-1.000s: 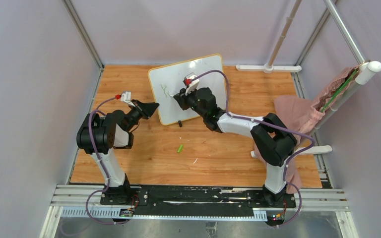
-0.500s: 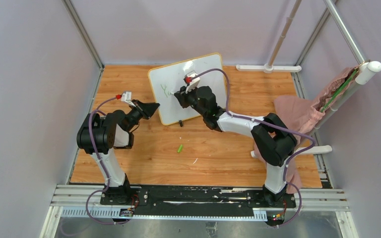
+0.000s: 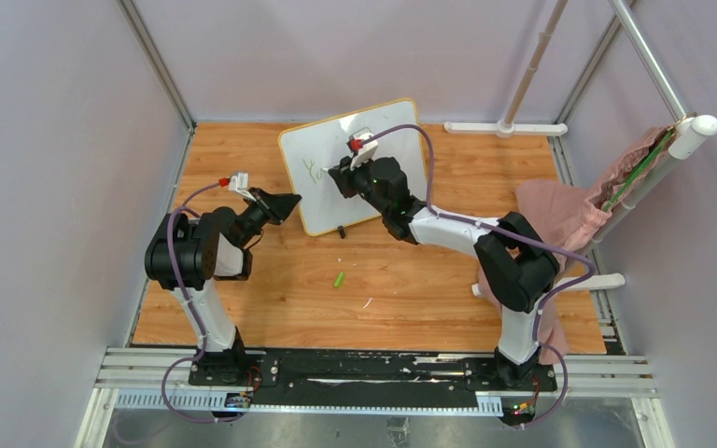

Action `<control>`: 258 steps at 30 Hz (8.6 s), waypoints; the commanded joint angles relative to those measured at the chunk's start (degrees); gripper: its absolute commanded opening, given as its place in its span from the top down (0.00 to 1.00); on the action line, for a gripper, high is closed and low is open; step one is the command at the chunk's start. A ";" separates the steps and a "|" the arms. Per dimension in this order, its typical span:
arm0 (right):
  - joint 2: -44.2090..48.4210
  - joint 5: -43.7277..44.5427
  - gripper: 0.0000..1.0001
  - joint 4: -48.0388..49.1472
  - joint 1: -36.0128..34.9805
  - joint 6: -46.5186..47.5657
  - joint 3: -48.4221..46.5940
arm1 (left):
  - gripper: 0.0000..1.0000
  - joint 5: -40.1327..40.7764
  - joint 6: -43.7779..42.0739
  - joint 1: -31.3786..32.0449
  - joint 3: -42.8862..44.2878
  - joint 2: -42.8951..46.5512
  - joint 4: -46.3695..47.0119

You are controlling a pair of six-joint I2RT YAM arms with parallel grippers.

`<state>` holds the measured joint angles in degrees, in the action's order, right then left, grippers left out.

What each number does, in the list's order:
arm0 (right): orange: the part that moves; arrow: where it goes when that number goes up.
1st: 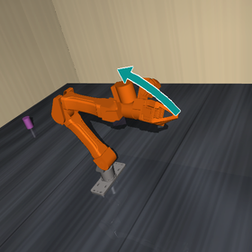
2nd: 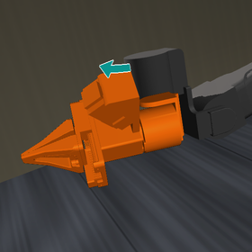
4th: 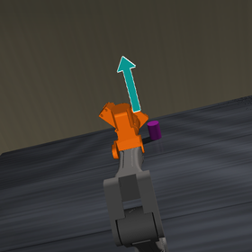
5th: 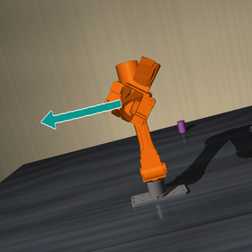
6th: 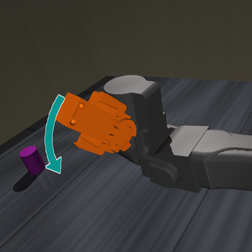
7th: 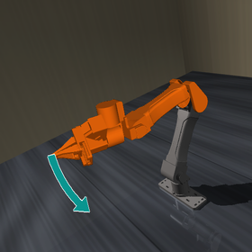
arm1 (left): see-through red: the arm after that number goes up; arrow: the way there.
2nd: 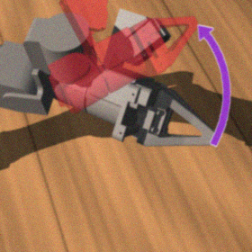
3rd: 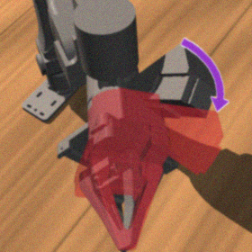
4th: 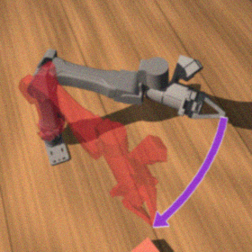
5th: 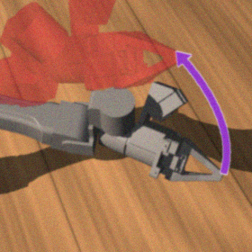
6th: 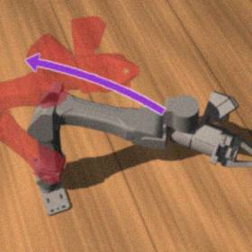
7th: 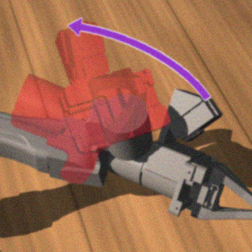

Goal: Write a sentence on the whiteboard

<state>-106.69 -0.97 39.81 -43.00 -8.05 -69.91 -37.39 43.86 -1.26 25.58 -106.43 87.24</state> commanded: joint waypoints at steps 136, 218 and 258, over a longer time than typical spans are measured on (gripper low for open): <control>0.72 -5.17 1.00 -6.02 5.28 -1.55 -2.11 | 1.00 -0.85 -1.32 0.64 -0.36 -1.23 1.59; 1.63 -7.57 1.00 -7.24 6.01 -4.27 -1.05 | 1.00 -1.11 -1.05 0.64 0.09 -1.50 1.59; 8.08 -5.03 1.00 -4.75 9.87 -4.73 5.71 | 1.00 -1.17 -1.14 0.64 -0.01 -1.41 1.61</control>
<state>-98.08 -5.93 34.13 -33.69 -12.82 -62.11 -38.57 43.88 -0.97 25.61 -106.48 87.26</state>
